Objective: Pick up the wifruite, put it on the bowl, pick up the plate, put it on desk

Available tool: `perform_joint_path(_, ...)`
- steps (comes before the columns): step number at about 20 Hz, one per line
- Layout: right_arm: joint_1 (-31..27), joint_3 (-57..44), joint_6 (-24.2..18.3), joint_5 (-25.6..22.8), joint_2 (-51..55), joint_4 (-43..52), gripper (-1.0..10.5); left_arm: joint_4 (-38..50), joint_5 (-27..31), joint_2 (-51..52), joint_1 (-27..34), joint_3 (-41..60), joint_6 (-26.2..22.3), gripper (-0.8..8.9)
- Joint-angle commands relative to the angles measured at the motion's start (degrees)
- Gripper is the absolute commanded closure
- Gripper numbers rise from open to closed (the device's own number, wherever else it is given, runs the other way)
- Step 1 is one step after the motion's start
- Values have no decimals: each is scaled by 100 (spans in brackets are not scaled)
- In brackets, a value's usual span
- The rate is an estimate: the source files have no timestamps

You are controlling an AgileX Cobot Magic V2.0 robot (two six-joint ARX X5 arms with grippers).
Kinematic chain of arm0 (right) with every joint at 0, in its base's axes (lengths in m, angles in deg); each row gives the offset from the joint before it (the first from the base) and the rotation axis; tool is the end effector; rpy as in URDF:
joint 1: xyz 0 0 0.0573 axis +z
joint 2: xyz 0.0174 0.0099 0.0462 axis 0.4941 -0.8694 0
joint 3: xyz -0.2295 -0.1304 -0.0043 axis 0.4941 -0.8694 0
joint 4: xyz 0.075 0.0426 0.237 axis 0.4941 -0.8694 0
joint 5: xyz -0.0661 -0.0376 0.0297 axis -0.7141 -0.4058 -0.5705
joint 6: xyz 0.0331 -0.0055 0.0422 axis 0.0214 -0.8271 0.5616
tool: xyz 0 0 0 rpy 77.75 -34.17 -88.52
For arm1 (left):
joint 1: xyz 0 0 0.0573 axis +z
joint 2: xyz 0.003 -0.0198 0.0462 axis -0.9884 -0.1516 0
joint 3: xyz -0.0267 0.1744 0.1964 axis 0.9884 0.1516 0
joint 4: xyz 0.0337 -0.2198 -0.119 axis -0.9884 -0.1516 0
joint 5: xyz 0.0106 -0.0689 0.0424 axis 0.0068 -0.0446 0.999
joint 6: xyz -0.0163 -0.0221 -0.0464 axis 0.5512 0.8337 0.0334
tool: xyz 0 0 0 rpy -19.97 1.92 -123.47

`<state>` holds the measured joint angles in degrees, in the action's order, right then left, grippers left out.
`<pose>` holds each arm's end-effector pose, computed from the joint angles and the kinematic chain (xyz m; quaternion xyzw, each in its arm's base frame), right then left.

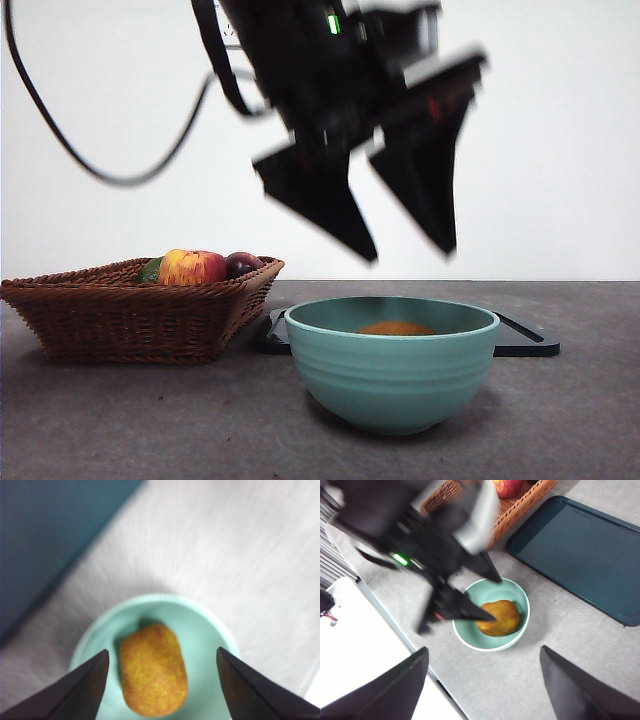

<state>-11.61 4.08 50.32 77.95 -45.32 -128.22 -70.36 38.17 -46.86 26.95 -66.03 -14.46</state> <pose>0.1079 0.0508 0.3445 0.0028 0.3587 0.4020 0.8425 0.2018 -0.2846 0.2492 0.1666 0.4234 -0.4209 0.7848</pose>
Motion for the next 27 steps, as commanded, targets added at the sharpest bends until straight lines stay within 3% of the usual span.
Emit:
perform_joint_path(1, 31, 114, 59, -7, -46, 50, 590, 24, 15, 402, 61, -149, 61, 469)
perform_joint_path(14, 28, 114, 57, -11, -48, 55, 590, -791, -155, 2758, 1731, 170, 142, 471)
perform_joint_path(20, 28, 114, 59, -157, -48, 52, 590, -844, -916, 3880, 2072, 1355, 175, 471)
perform_joint_path(27, 31, 109, 63, -155, -125, 46, 590, -1335, -2656, 4568, 2050, 2153, -28, 472)
